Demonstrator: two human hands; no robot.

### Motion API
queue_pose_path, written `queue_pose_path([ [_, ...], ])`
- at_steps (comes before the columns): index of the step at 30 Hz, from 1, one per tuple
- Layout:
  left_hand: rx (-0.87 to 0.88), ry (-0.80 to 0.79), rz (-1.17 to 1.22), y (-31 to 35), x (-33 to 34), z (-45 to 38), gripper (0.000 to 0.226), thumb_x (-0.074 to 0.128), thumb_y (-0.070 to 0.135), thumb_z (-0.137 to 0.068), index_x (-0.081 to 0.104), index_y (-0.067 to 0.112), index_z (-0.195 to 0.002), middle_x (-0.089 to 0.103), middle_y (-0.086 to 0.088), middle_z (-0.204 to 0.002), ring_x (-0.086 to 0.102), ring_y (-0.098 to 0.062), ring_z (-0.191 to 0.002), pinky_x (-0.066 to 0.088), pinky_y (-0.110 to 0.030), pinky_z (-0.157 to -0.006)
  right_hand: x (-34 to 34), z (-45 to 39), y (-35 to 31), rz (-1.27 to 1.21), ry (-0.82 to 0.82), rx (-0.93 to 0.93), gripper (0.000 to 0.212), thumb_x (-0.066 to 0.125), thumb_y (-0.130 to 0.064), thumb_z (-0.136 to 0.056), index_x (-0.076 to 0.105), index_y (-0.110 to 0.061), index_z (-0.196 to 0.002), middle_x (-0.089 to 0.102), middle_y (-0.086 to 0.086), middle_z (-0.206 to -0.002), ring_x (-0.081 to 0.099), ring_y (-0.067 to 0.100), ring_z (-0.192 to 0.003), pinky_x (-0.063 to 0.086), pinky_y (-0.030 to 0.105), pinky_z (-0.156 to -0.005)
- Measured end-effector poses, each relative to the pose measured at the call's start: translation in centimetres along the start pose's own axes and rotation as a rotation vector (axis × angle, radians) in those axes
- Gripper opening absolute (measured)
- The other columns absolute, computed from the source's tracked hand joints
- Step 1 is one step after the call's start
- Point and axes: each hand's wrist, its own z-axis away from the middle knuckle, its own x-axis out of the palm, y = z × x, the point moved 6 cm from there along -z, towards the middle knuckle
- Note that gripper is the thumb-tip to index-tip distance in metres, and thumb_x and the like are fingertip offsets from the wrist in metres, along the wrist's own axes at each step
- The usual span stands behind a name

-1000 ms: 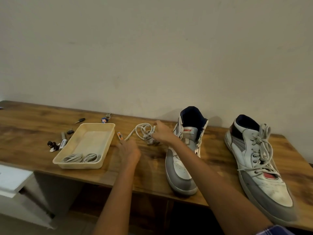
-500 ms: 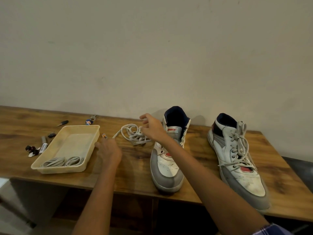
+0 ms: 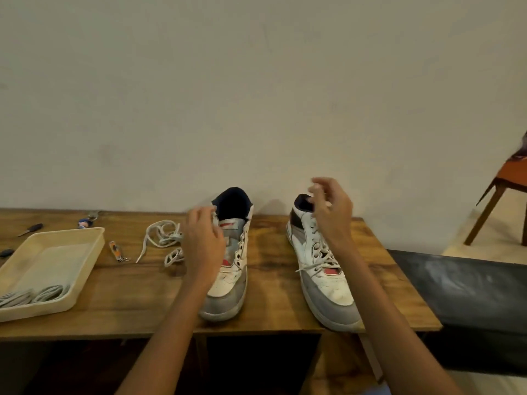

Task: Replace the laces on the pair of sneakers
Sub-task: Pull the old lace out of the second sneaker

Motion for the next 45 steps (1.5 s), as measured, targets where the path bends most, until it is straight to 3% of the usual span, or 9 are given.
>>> queue_pose_path([
  [3, 0.218, -0.059, 0.203, 6.4, 2.0, 2.5, 0.029, 0.052, 0.0, -0.088, 0.062, 0.01, -0.113, 0.059, -0.004, -0.113, 0.052, -0.018, -0.104, 0.039, -0.019, -0.081, -4.7, 0.8, 4.4, 0.044, 0.138, 0.186, 0.012, 0.046, -0.023, -0.097, 0.057, -0.021, -0.103, 0.065, 0.001, -0.092, 0.064, 0.023, -0.086, 0.055, 0.048, -0.074],
  [10, 0.167, -0.537, 0.283, 11.1, 11.3, 7.5, 0.036, 0.06, 0.032, -0.088, 0.056, 0.018, -0.121, 0.057, 0.003, -0.117, 0.053, -0.013, -0.105, 0.048, -0.03, -0.087, -4.4, 3.1, 10.9, 0.334, -0.284, 0.361, 0.029, 0.048, -0.019, -0.097, 0.054, -0.009, -0.123, 0.063, 0.011, -0.113, 0.06, 0.02, -0.097, 0.052, 0.038, -0.084],
  [14, 0.012, -0.475, 0.366, 11.9, 13.4, 6.4, 0.028, 0.064, 0.033, -0.085, 0.061, 0.017, -0.108, 0.061, 0.005, -0.101, 0.057, -0.009, -0.093, 0.044, -0.018, -0.071, -3.1, 3.1, 10.5, 0.423, -0.409, 0.261, 0.03, 0.054, -0.01, -0.091, 0.061, -0.011, -0.12, 0.066, 0.005, -0.111, 0.06, 0.018, -0.099, 0.047, 0.027, -0.08],
  [19, -0.077, -0.44, 0.305, 10.7, 14.0, 5.0, 0.015, 0.064, 0.011, -0.085, 0.065, 0.015, -0.1, 0.066, 0.002, -0.098, 0.057, -0.006, -0.083, 0.04, -0.009, -0.061, -3.9, 2.3, 10.2, 0.26, -0.327, 0.291, 0.02, 0.052, -0.018, -0.095, 0.066, -0.011, -0.107, 0.066, 0.001, -0.092, 0.059, 0.013, -0.08, 0.054, 0.04, -0.077],
  [23, -0.031, -0.438, 0.329, 9.8, 14.1, 4.9, 0.023, 0.063, 0.008, -0.085, 0.061, 0.014, -0.107, 0.064, 0.001, -0.105, 0.058, -0.009, -0.09, 0.048, -0.019, -0.073, -3.0, 2.7, 9.2, 0.161, -0.331, 0.349, 0.034, 0.06, -0.034, -0.09, 0.063, -0.01, -0.113, 0.067, 0.002, -0.095, 0.065, 0.015, -0.081, 0.058, 0.041, -0.072],
  [38, 0.118, -0.529, 0.162, 9.7, 16.0, 4.3, 0.085, 0.069, 0.038, -0.081, 0.013, 0.039, -0.145, 0.057, 0.002, -0.118, 0.059, -0.018, -0.099, 0.054, -0.038, -0.073, -6.5, 2.0, 9.6, -0.12, -0.265, 0.563, 0.014, 0.067, -0.006, -0.084, 0.068, -0.001, -0.097, 0.064, 0.004, -0.073, 0.057, 0.011, -0.06, 0.051, 0.017, -0.054],
  [40, 0.105, -0.54, 0.112, 9.5, 16.2, 4.2, 0.087, 0.068, 0.037, -0.082, 0.01, 0.04, -0.146, 0.057, -0.004, -0.114, 0.059, -0.02, -0.095, 0.054, -0.038, -0.073, -7.5, 1.4, 9.6, -0.205, -0.101, 0.564, 0.01, 0.063, -0.008, -0.088, 0.067, -0.006, -0.097, 0.062, 0.002, -0.077, 0.055, 0.009, -0.062, 0.049, 0.015, -0.054],
  [43, 0.106, -0.56, 0.107, 9.1, 16.2, 3.8, 0.087, 0.069, 0.033, -0.082, 0.01, 0.038, -0.146, 0.057, -0.005, -0.107, 0.058, -0.02, -0.089, 0.051, -0.034, -0.07, -14.7, 0.6, 9.9, -0.567, 0.653, 0.552, 0.007, 0.06, -0.005, -0.09, 0.063, -0.011, -0.093, 0.058, -0.001, -0.073, 0.049, 0.004, -0.052, 0.042, 0.013, -0.049],
  [45, 0.118, -0.592, 0.14, 9.0, 16.0, 3.5, 0.085, 0.068, 0.03, -0.083, 0.011, 0.036, -0.147, 0.056, -0.003, -0.105, 0.056, -0.019, -0.088, 0.048, -0.03, -0.069, -18.5, 1.2, 10.5, -0.555, 0.92, 0.5, 0.008, 0.06, -0.006, -0.09, 0.062, -0.014, -0.089, 0.059, -0.003, -0.074, 0.051, 0.003, -0.055, 0.044, 0.013, -0.052],
])
